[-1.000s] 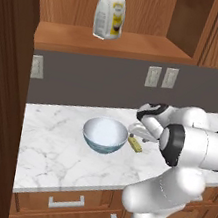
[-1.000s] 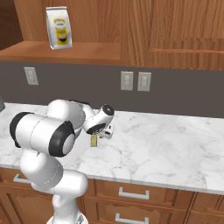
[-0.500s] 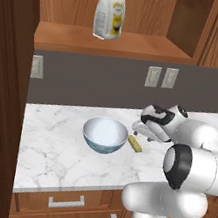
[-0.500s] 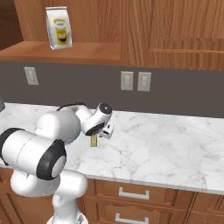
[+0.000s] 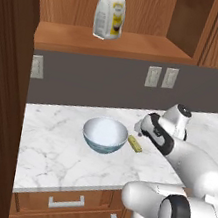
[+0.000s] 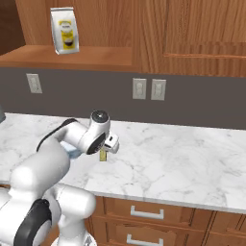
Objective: Pick the egg and butter from the fridge and place them by the bowl for mixing.
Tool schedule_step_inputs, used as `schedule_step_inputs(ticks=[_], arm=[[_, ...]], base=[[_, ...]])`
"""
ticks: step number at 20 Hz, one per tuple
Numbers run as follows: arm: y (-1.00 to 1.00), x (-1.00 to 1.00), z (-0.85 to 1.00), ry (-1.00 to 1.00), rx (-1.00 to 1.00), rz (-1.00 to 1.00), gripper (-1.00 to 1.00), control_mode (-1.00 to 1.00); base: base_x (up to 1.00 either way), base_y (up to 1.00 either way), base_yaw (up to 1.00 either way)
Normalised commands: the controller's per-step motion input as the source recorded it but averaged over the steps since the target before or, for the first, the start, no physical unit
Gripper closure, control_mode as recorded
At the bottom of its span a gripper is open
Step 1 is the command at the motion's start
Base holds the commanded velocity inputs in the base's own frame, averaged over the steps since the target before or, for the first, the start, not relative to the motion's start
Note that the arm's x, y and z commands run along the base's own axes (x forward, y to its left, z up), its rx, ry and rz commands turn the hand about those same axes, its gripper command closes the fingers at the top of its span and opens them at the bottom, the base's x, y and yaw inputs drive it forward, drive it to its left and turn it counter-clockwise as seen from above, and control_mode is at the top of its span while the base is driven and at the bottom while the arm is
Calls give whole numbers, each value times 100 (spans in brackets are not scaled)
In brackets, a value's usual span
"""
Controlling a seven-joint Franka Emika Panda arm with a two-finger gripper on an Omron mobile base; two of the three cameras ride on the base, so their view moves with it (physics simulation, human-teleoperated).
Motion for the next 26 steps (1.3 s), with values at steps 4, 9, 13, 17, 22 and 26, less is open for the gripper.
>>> schedule_step_inputs(ticks=[4,9,13,17,22,26], arm=[[9,-43,36,0,-6,0,-100,-100],[5,-41,33,0,-2,0,-100,-100],[7,-35,40,0,-8,0,-100,-100],[4,-37,39,0,-17,0,-100,-100],[8,-36,35,2,-10,0,-100,-100],[1,-42,40,3,1,0,-100,-100]], base=[[0,0,0],[0,0,0],[0,0,0],[0,0,0],[0,0,0],[0,0,0]])
